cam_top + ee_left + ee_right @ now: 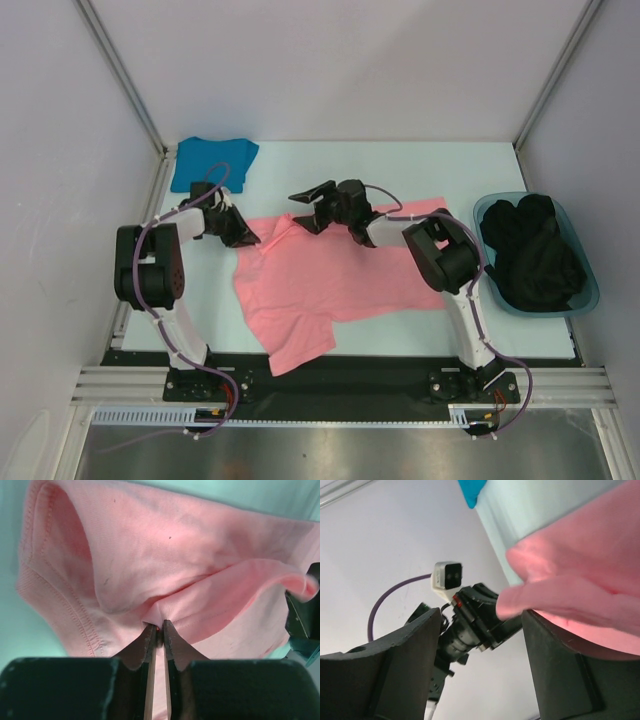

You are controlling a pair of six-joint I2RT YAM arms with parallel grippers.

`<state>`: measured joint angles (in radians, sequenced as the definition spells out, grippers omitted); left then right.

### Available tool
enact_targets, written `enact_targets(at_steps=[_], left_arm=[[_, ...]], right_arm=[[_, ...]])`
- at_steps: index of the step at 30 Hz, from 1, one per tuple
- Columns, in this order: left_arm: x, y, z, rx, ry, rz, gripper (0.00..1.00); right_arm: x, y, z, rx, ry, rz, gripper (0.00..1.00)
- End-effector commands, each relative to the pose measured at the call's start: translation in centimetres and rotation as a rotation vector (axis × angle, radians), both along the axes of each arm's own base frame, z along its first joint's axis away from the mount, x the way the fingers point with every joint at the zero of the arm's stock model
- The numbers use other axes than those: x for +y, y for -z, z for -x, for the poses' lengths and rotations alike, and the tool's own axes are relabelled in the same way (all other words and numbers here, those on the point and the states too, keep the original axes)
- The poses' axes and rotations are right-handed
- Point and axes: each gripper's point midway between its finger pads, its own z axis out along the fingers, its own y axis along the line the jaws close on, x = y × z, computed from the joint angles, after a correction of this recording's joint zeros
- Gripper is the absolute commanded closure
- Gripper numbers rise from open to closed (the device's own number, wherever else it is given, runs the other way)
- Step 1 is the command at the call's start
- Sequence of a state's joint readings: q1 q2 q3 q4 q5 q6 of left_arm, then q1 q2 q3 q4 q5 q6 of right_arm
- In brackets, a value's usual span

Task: Fold and stack the t-shirts
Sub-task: Fold the tshirt

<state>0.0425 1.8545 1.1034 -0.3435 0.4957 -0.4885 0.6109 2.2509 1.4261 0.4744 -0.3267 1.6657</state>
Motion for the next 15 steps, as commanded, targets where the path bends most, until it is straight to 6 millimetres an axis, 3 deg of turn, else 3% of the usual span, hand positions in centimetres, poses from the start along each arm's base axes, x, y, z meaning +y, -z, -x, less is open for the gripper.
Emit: enact_targets(at_steps=[1,4,5,6,7,8,10,11,12,13,14,15], left_arm=[[0.4,-0.6,-1.3,-0.045,0.007,-0.022,0.86],[0.4,-0.6,-1.5,-0.047,0.012,-0.022,0.86],[0.5,-0.6,-1.5,-0.047,0.010,-0.024,0.86],[0.4,-0.6,-1.4,-0.045,0.012,-0.020,0.86],[0.3,-0.7,-1.5,-0.045,0.010,-0.016,0.86],[0.3,-0.6,-1.5,-0.045,0.011,-0.013,0.86],[0.3,-0.7,-1.5,-0.048,0.014,-0.014,0.86],[0.2,-0.7,-1.4,-0.045,0.014,-0.013,0.86],[0.3,-0.8,-1.4,-0.048,0.015,-0.015,0.86],[0.2,-0.8,-1.4,-0.049,0.013,-0.012,0.86],[0.2,-0.8,-1.5,-0.051,0.013,-0.009,0.86],[0.1,-0.8,-1.5,-0.051,0.014,-0.006,0.86]], right_arm=[[1.1,-6.3,1.7,-0.098,-0.068,-0.154,0.28],[1.0,-7.3,2.0,-0.125,-0.089,-0.180,0.28],[0.9,-6.8,1.8,-0.155,-0.102,-0.137,0.28],[0.4,-7.3,0.7,-0.182,-0.098,-0.113,0.28],[0.5,-7.0,0.7,-0.190,-0.135,-0.077,0.28],[0.2,-4.9,0.9,-0.166,-0.172,0.021,0.29],[0.1,-6.7,0.7,-0.253,-0.185,0.084,0.29],[-0.3,-5.8,1.2,-0.222,-0.199,0.165,0.29],[-0.7,-5.4,1.5,-0.323,-0.256,0.285,0.30],[-0.3,-7.8,0.5,-0.405,-0.262,0.359,0.30],[-1.6,-5.5,1.7,-0.360,-0.331,0.513,0.31],[-2.3,-4.8,1.8,-0.468,-0.409,0.651,0.31]])
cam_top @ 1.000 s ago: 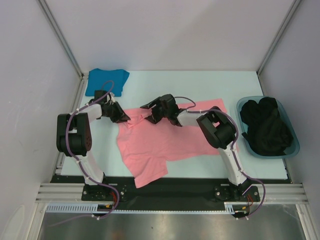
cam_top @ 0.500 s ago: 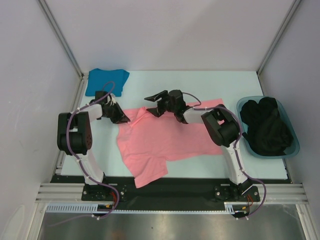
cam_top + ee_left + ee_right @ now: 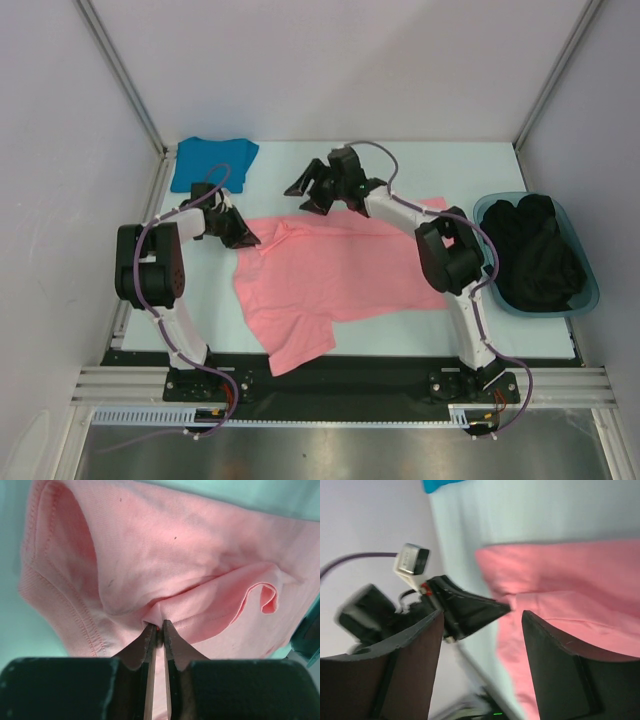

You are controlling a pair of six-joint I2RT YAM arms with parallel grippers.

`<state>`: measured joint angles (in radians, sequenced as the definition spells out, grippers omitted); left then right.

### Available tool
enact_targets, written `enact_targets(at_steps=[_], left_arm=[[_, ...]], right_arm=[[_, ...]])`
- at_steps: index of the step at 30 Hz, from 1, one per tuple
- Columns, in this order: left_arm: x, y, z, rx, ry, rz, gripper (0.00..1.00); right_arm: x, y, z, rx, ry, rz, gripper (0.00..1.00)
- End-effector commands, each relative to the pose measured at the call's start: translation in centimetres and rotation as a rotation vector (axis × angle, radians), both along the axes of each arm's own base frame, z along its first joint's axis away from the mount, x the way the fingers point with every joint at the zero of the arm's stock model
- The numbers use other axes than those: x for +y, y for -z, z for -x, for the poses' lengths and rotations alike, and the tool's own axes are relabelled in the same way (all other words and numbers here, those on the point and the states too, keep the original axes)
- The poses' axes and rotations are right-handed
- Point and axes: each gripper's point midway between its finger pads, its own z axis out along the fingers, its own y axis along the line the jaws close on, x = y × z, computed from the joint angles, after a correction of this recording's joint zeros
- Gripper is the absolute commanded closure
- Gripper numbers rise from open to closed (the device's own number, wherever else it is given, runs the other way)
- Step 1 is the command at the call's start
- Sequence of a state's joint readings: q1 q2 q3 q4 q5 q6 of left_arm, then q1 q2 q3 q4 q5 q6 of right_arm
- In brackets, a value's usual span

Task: Fold and stack the t-shirts
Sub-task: Fold the tshirt

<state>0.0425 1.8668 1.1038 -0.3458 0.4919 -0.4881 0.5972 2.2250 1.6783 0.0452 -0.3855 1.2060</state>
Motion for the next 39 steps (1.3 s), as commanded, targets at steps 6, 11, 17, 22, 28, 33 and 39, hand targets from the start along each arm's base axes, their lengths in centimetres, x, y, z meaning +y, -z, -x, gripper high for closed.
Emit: enact_targets(at_steps=[6,11,17,22,28,33,39], left_arm=[[0.1,-1.3,-1.5,-0.061,0.018,-0.002,0.86],[0.0,-1.2,-1.5,-0.057,0.016,0.004,0.86],[0.1,-1.2,-1.4,-0.055,0.016,-0.001,0.86],[0.0,-1.1,-1.4,-0.052,0.014,0.001,0.86],[0.0,-1.0,-1.4,-0.052,0.015,0.000,0.86],[0.0,-1.0,-1.4,-0.049,0.017,0.001,0.86],[0.0,-1.0,-1.5,-0.050,0.018,0.005,0.86]], right_arm=[[-4.9,1.7,3.9,-0.359,-0.459,0.809,0.42],[-3.3,2.1,5.0,-0.501,-0.573,0.906,0.39],[-2.6,2.7,4.1,-0.588,-0.627,0.983,0.35],[-1.4,3.7,3.5,-0.593,-0.635,0.966,0.41],[0.1,3.7,3.5,-0.611,-0.632,0.929,0.45],[1.4,2.5,3.2,-0.651,-0.613,0.898,0.44],[2.6,3.3,3.2,-0.648,-0.621,0.864,0.44]])
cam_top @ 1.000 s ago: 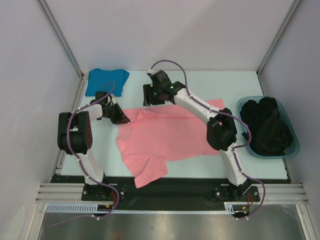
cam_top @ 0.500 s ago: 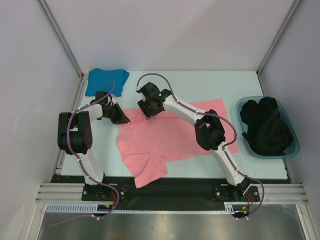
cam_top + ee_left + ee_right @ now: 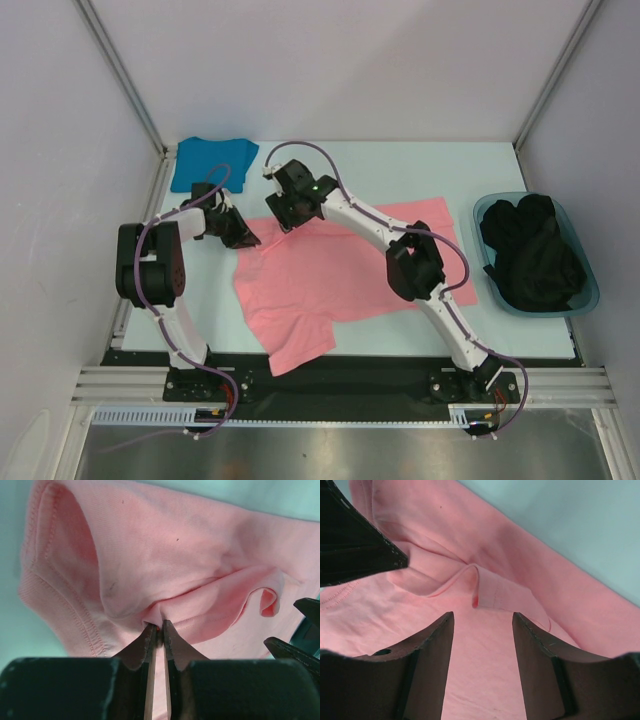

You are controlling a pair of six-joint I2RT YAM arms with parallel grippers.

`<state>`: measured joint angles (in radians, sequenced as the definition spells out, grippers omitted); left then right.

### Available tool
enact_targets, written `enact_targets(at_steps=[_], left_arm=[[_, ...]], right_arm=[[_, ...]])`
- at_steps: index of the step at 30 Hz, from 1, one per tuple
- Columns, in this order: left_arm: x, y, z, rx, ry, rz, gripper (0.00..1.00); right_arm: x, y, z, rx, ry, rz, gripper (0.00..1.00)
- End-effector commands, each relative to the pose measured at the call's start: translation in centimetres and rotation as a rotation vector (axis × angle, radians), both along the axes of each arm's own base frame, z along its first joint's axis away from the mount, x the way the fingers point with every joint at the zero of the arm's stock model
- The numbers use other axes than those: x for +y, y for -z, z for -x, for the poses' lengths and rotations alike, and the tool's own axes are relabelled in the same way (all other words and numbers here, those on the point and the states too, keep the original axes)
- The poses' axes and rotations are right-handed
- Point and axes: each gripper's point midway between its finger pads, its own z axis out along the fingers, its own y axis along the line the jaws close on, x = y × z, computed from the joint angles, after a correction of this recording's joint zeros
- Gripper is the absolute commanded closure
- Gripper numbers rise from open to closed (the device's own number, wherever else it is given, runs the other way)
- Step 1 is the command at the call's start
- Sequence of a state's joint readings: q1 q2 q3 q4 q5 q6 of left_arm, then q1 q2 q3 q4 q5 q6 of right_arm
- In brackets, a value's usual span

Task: Fold and stack the t-shirts
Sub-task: Fold the tshirt

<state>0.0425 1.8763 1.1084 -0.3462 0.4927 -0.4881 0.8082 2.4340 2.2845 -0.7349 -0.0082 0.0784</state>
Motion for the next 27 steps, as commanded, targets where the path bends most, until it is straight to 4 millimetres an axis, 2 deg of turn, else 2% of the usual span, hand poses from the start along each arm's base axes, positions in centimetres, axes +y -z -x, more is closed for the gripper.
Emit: enact_targets(at_steps=[1,13,19,20,25,27], left_arm=[[0.0,-1.2,-1.5,-0.057,0.017,0.005,0.86],[-0.1,-1.2,-1.5,-0.057,0.019,0.011,0.86],[0.0,-1.1,-1.4,-0.050,0.018,0.003,0.87],[0.0,-1.2,-1.4,-0.052,0.018,0.001,0.87],[0.2,-1.1,-1.3,-0.045,0.018,-0.005,0.86],[0.1,-1.1,-1.1,-0.043,0.018,-0.007,0.86]], right_arm=[[1.8,-1.1,-0.9,-0.037,-0.004,-0.055,0.44],[1.6,0.5,-1.4,-0.031,0.009,-0.035,0.54],[1.2,0.5,-1.6,-0.026,0.017,-0.030,0.71],[1.0,0.5,-1.8,-0.025,0.021,-0.028,0.79],[0.3,0.2,-1.8,-0.035,0.036,-0.008,1.00],[0.1,-0.4,-1.5,-0.034,0.037,-0.011,1.00]])
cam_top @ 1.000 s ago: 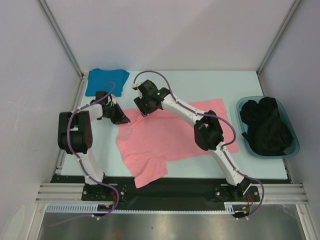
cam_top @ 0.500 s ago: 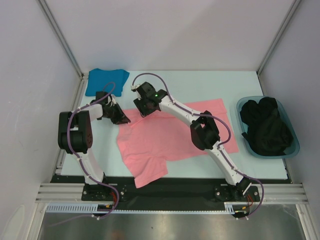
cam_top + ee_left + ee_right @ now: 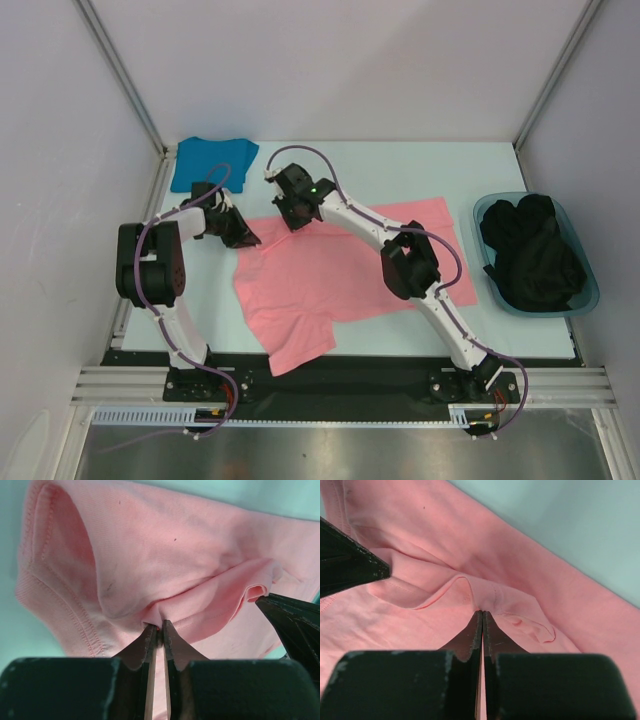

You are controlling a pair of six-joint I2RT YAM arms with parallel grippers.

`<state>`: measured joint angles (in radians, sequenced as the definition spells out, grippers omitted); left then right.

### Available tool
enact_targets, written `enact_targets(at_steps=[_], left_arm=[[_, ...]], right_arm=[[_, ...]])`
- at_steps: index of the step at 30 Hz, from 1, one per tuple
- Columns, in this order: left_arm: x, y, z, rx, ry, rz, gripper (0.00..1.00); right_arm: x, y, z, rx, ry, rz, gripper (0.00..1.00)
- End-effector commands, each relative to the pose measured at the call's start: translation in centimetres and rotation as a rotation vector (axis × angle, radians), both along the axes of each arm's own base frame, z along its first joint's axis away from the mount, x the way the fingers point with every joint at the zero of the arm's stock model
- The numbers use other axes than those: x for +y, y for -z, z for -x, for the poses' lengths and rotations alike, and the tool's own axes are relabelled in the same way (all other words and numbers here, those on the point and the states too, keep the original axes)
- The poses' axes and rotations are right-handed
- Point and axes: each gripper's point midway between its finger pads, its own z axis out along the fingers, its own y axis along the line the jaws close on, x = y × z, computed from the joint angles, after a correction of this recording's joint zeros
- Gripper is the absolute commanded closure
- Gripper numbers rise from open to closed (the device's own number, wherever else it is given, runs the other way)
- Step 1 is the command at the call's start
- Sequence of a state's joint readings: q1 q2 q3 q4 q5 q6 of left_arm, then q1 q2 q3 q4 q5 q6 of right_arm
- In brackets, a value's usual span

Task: Fold and stack the t-shirts
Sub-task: Fold the tshirt

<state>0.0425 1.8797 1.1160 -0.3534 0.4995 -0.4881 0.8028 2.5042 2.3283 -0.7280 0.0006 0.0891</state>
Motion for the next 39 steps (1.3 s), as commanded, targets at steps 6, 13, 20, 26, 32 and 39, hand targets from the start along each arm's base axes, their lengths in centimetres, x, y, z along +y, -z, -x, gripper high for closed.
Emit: enact_targets(at_steps=[6,13,20,26,32,39], left_arm=[[0.1,-1.4,0.0,-0.038,0.011,-0.007,0.86],[-0.5,-2.3,2.0,-0.017,0.028,0.007,0.86],[-1.6,-2.2,4.5,0.010,0.052,0.021,0.85],[-1.5,-2.0,6.2,0.025,0.055,0.010,0.83],[-1.4,-1.7,6.9,0.039,0.058,0.000,0.83],[-1.2,-1.5,7.7,0.049,0.061,-0.010,0.83]], right_arm=[[-1.5,-4.1,1.1,-0.017,0.010,-0.010,1.00],[-2.4,-5.8,3.3,0.022,-0.003,-0.023,1.00],[-3.3,-5.0,5.9,0.089,-0.043,-0.015,1.00],[-3.5,-3.4,8.5,0.154,-0.074,-0.019,1.00],[-3.8,-2.1,10.2,0.197,-0.080,-0.011,1.00],[-4.3,-1.5,10.7,0.207,-0.074,-0.003,1.00]])
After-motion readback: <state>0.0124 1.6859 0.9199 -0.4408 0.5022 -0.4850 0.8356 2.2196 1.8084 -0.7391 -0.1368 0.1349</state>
